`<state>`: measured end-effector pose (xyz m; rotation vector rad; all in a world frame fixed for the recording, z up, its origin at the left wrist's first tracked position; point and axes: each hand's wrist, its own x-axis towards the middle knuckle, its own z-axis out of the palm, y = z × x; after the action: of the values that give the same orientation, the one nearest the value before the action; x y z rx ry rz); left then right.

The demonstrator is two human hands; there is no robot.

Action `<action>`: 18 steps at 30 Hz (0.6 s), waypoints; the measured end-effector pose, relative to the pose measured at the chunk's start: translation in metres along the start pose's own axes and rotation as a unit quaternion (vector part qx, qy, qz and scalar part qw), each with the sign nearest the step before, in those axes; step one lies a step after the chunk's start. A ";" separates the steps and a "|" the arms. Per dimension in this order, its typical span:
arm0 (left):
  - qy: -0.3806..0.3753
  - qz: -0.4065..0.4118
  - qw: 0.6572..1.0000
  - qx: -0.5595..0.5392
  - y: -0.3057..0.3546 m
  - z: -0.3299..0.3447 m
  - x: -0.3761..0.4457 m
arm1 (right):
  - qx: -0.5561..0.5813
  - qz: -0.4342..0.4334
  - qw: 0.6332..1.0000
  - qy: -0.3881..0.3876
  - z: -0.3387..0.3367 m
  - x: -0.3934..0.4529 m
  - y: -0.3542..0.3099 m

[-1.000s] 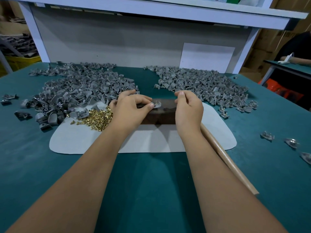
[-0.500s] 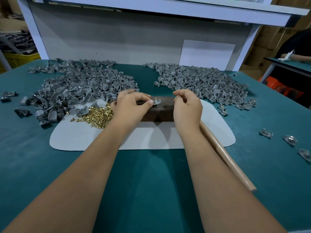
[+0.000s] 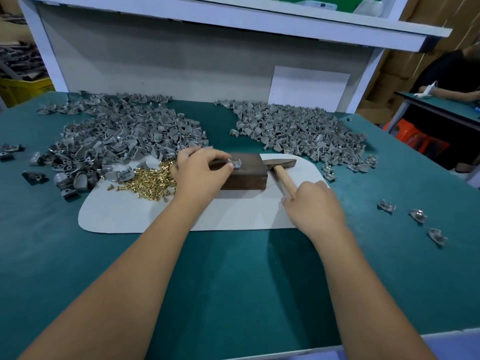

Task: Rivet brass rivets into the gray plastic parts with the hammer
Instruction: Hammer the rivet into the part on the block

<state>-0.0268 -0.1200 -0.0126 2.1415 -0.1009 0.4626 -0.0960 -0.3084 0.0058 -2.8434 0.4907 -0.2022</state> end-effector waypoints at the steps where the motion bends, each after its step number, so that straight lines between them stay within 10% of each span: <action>1: -0.006 0.006 1.000 -0.001 0.001 0.001 0.000 | -0.003 -0.009 1.000 -0.006 -0.002 0.000 -0.001; 7: -0.001 0.009 1.000 -0.005 0.004 -0.002 -0.001 | 0.000 0.001 1.000 -0.031 -0.018 0.010 -0.007; 18: -0.014 -0.025 0.997 -0.072 0.005 -0.003 0.002 | 0.134 -0.004 0.978 0.159 -0.027 -0.004 -0.007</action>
<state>-0.0274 -0.1204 -0.0062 2.0051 -0.0924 0.3853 -0.1029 -0.3067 0.0331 -2.5561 0.4721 -0.6790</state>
